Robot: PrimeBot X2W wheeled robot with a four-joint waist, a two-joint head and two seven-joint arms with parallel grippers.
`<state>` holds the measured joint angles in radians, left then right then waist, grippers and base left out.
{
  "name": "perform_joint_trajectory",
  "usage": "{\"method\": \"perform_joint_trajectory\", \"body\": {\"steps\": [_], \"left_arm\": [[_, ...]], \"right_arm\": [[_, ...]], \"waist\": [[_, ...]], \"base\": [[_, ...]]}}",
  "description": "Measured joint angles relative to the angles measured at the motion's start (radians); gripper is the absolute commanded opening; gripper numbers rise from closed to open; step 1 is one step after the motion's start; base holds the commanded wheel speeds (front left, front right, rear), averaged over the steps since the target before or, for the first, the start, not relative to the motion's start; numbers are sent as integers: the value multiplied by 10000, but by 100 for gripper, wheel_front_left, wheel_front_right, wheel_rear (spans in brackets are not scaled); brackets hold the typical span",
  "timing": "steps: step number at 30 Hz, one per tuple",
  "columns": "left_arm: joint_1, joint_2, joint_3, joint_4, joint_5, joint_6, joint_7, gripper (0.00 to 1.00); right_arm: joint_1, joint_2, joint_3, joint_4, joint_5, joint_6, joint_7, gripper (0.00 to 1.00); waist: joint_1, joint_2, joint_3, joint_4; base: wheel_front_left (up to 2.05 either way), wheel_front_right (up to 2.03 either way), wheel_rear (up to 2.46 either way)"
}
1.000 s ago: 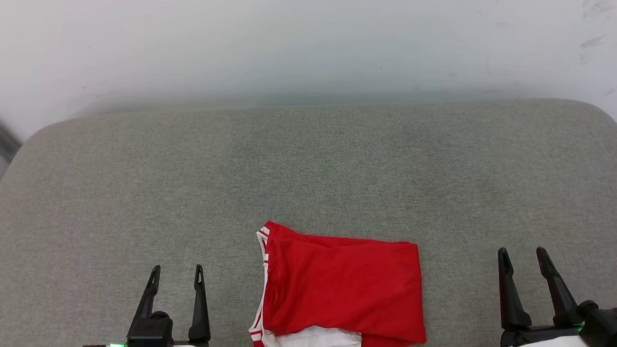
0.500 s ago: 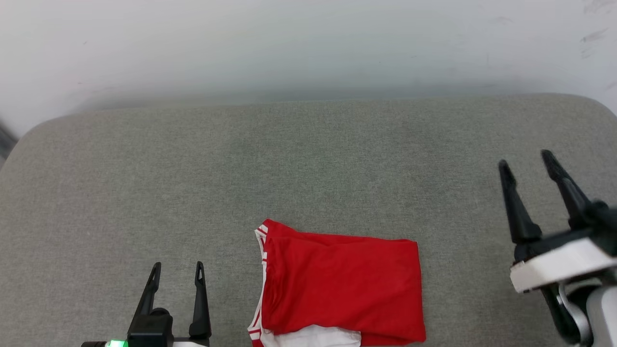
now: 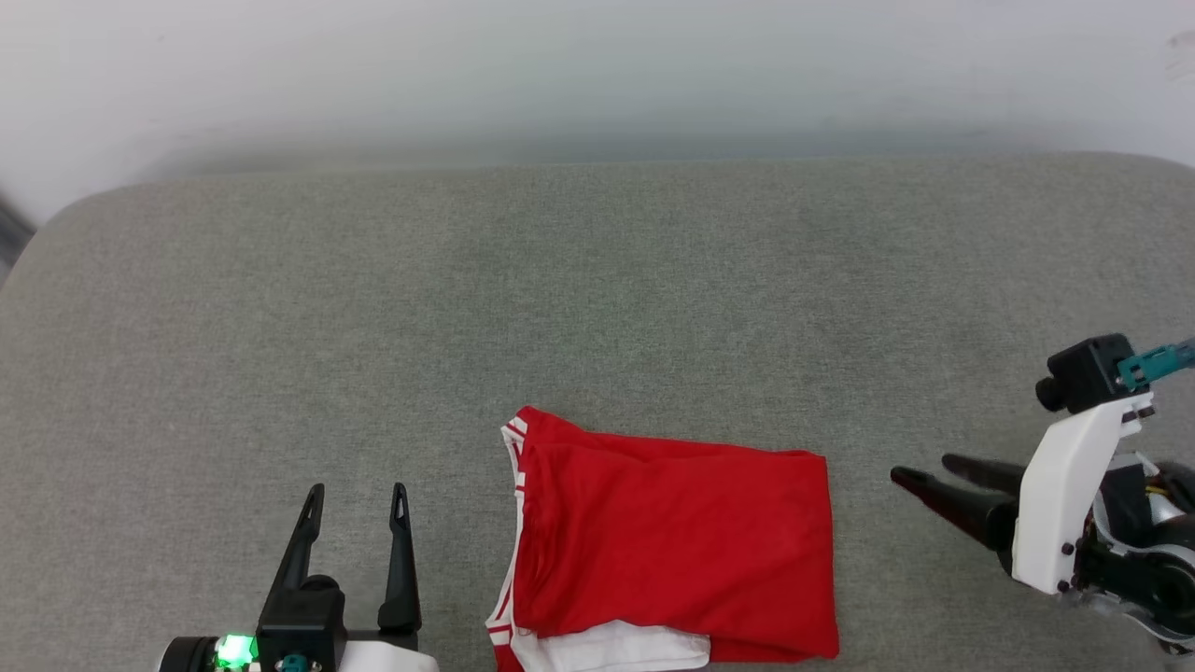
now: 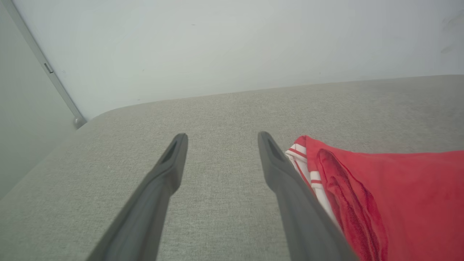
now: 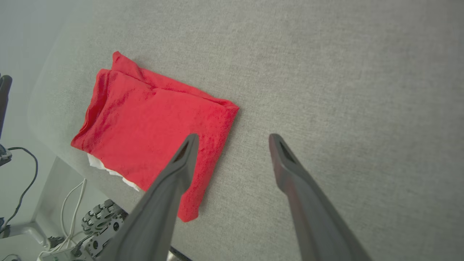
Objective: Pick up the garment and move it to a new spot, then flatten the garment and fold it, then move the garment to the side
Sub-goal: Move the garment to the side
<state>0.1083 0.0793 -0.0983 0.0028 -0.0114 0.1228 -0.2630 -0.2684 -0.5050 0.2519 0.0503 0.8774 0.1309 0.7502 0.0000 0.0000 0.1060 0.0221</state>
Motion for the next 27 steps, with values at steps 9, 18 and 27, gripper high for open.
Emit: {"method": "perform_joint_trajectory", "body": {"steps": [9, 18, 27], "left_arm": [[-514, -31, -86, -2, 13, -77, 0, 100], [-941, -40, -163, -6, 25, -153, 0, 100], [-1130, -73, -215, 35, 25, -169, 0, 100]], "right_arm": [[289, 575, 268, 752, 1530, 0, 1195, 100], [85, 1499, 700, 1896, 1875, 8, 1037, 100], [-332, 1816, 1267, 2698, 1726, 86, 468, 61]], "waist": [[0, 0, 667, 349], [0, 0, 1375, 669], [-1, 0, 1619, 877]], "base": [[0, 0, 0], [0, 0, 0], [0, 0, 0]]}}
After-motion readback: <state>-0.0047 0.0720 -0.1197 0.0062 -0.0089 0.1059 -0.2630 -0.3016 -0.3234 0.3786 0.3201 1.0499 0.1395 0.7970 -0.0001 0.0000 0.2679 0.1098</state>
